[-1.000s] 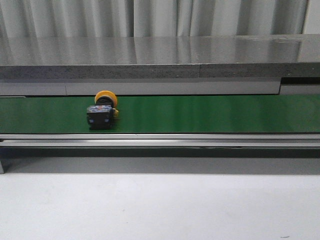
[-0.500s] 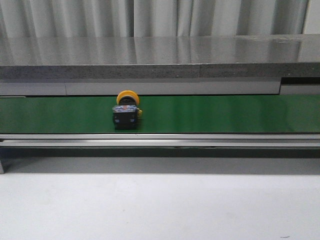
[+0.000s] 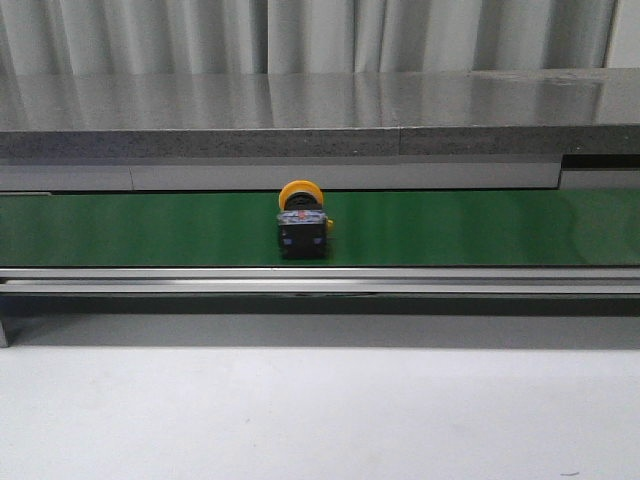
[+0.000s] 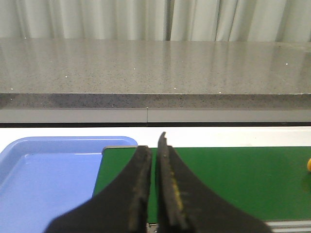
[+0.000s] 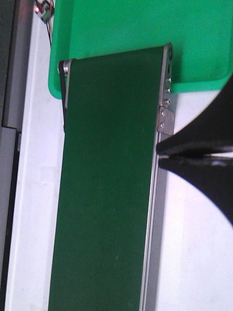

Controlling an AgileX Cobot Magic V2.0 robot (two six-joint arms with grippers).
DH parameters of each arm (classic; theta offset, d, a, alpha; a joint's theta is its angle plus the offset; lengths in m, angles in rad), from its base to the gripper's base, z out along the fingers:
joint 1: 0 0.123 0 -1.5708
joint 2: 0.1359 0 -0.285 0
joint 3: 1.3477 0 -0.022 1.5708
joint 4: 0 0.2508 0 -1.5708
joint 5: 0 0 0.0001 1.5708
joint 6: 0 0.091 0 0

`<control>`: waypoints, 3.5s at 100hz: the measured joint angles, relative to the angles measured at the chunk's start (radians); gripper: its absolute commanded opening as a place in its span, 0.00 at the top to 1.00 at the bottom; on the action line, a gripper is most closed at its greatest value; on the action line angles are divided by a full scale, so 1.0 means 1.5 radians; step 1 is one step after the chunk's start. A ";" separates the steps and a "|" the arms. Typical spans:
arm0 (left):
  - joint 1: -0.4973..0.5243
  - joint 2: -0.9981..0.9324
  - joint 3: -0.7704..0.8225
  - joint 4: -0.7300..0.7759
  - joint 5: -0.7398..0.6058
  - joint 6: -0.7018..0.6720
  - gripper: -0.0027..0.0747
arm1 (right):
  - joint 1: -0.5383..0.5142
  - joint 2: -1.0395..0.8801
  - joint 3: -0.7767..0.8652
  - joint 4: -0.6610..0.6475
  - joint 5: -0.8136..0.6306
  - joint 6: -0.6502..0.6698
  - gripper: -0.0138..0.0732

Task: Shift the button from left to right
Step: 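Let the belt carry the button toward the right gripper, then lower the right gripper onto the button and grasp it, then lift the button off the belt and lower it into the green tray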

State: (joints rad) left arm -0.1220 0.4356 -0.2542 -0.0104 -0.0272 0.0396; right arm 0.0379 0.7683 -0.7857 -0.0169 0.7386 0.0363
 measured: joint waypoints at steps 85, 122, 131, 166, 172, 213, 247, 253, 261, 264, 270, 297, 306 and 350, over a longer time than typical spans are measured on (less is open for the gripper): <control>0.000 0.000 0.000 0.000 0.000 0.000 0.96 | 0.018 0.141 -0.044 0.092 -0.018 0.000 0.13; 0.000 0.000 0.000 0.000 0.000 0.000 0.96 | 0.131 0.335 -0.110 0.098 -0.060 0.000 0.13; 0.000 0.000 0.000 0.000 0.000 0.000 0.96 | 0.145 0.381 -0.128 0.098 -0.080 0.000 0.13; 0.000 0.000 0.000 0.000 0.000 0.000 0.96 | 0.168 0.505 -0.195 0.098 -0.098 0.000 0.13; 0.000 0.000 0.000 0.000 0.000 0.000 0.96 | 0.170 0.518 -0.201 0.098 -0.099 0.000 0.13; 0.000 0.000 0.000 0.000 0.000 0.000 0.96 | 0.171 0.590 -0.206 0.085 -0.098 0.000 0.24; 0.000 0.000 0.000 0.000 0.000 0.000 0.96 | 0.171 0.598 -0.215 0.080 -0.051 -0.001 0.75; 0.000 0.000 0.000 0.000 0.000 0.000 0.96 | 0.171 0.589 -0.222 0.080 -0.039 -0.001 0.75; 0.000 0.000 0.000 0.000 0.000 0.000 0.96 | 0.171 0.572 -0.238 0.076 -0.026 -0.001 0.75; 0.000 0.000 0.000 0.000 0.000 0.000 0.96 | 0.171 0.565 -0.244 0.074 -0.021 -0.001 0.75; 0.000 0.000 0.001 0.000 0.000 0.000 0.96 | 0.171 0.552 -0.258 0.063 -0.008 -0.001 0.75; 0.000 0.000 0.001 0.000 0.000 0.000 0.96 | 0.125 0.500 -0.290 -0.017 0.046 -0.001 0.75; 0.000 0.000 0.001 0.000 0.000 0.000 0.96 | 0.087 0.496 -0.291 -0.050 0.053 -0.001 0.75; 0.000 0.000 0.001 0.000 0.000 0.000 0.96 | -0.184 0.501 -0.292 -0.123 0.014 -0.001 0.75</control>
State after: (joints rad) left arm -0.1220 0.4356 -0.2526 -0.0104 -0.0272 0.0396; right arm -0.2385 1.5193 -1.2239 -0.2010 0.7590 0.0347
